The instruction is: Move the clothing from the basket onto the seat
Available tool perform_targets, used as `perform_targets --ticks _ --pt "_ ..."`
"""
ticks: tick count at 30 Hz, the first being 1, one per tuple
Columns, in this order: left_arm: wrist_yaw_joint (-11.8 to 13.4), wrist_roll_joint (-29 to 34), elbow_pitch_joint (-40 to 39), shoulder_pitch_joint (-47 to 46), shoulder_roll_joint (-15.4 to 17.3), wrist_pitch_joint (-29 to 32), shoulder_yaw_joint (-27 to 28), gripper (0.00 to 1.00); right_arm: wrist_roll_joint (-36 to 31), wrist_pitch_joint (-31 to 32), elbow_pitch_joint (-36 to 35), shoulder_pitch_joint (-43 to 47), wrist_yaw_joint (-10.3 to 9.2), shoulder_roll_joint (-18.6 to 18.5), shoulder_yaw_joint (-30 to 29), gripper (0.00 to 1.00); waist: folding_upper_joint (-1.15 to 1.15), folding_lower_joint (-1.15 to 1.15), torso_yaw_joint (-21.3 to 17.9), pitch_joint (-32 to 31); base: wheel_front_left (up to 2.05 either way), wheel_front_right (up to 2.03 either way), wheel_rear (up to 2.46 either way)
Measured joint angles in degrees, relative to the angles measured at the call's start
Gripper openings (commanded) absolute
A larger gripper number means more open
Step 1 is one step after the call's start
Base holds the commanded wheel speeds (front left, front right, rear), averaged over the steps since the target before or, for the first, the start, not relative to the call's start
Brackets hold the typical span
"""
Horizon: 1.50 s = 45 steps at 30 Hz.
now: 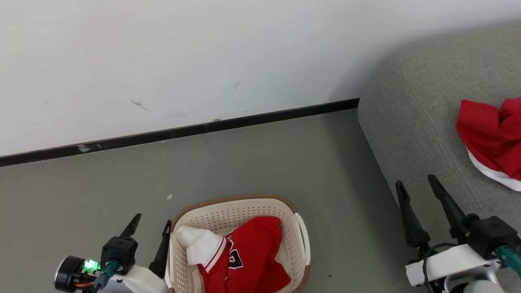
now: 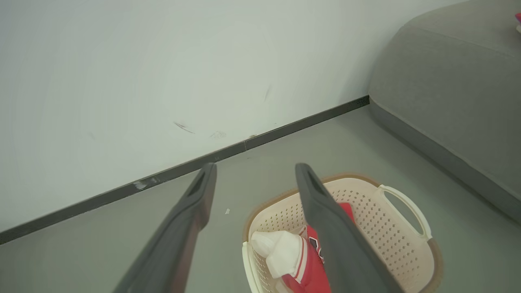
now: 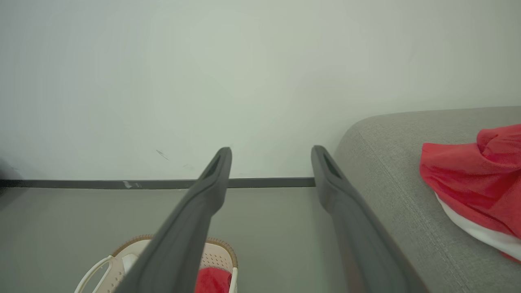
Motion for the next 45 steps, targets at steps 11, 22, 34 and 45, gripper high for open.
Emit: perform_targets --ticks 11,22,34,45 --pt "-2.79 2.35 7.49 -5.29 -2.14 3.52 -5.57 1.00 -0.58 0.00 -3.55 -2.94 0.00 0.03 -2.42 1.00 0.00 0.00 -2.07 5.68 0.00 0.00 0.00" --pt "-4.28 4.76 15.80 -10.31 -4.36 4.70 -8.70 1.00 -1.45 0.00 -6.55 -7.24 0.00 0.04 -3.70 1.00 0.00 0.00 -4.75 12.82 0.00 0.00 0.00" --pt "-4.79 4.71 20.76 -14.93 -5.37 4.38 -8.24 1.00 0.20 0.00 -6.72 -14.44 0.00 0.03 -4.53 1.00 0.00 0.00 -7.01 20.17 0.00 0.00 0.00" --pt "-4.80 5.20 23.94 -20.69 -5.69 3.76 -8.10 1.00 0.68 0.00 -5.14 -22.12 0.00 0.01 -3.96 1.00 0.00 0.01 -8.43 26.40 0.00 0.00 0.00"
